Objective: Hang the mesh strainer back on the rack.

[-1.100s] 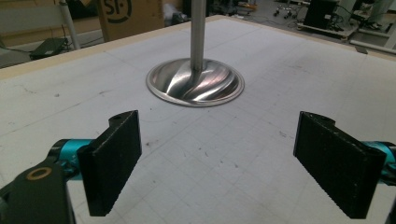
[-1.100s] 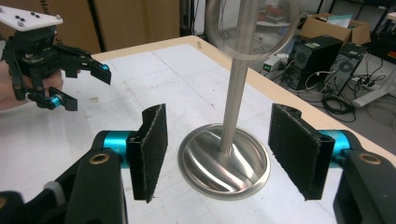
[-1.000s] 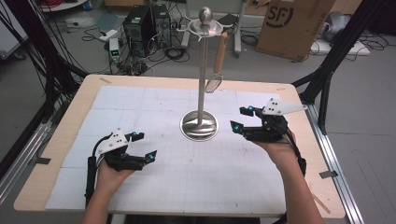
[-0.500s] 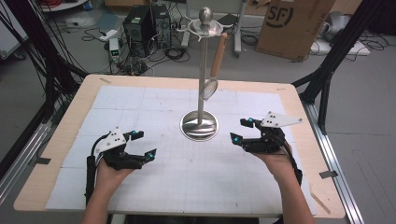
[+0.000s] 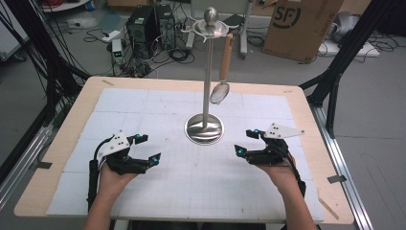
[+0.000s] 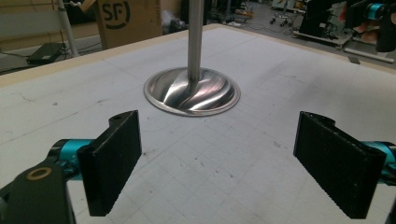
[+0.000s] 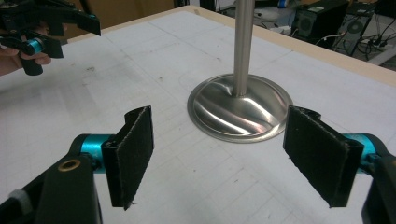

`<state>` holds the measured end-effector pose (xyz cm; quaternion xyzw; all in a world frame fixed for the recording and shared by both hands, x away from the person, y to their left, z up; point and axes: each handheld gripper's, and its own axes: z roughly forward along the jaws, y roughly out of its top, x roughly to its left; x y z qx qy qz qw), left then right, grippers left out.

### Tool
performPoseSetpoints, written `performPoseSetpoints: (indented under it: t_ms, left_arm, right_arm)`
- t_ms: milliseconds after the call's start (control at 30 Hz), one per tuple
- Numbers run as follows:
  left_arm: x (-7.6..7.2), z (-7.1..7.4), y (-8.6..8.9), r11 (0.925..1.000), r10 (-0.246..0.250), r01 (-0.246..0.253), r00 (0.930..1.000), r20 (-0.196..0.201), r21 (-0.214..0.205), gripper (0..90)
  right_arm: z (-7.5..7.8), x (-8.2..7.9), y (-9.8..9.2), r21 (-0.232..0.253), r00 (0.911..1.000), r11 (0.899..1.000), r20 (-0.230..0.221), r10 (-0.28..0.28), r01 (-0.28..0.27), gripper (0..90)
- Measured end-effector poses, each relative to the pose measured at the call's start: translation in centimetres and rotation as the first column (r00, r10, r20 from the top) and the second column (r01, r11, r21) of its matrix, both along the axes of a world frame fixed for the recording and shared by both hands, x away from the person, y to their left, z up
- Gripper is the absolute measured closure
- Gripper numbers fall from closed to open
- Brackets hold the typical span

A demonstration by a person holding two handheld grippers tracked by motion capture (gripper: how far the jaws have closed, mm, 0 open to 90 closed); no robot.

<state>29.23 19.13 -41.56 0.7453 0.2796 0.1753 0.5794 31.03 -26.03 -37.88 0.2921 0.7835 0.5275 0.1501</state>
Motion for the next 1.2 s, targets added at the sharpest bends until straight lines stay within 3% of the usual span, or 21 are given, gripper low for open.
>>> performPoseSetpoints:
  t_ms: [1200]
  left_arm:
    - [0.03,-0.01,-0.14,1.0,-0.005,0.005,1.0,-0.003,0.0,15.7]
  right_arm:
    - [-1.08,0.03,-0.05,-0.004,0.999,0.999,-0.031,-0.032,0.032,18.9]
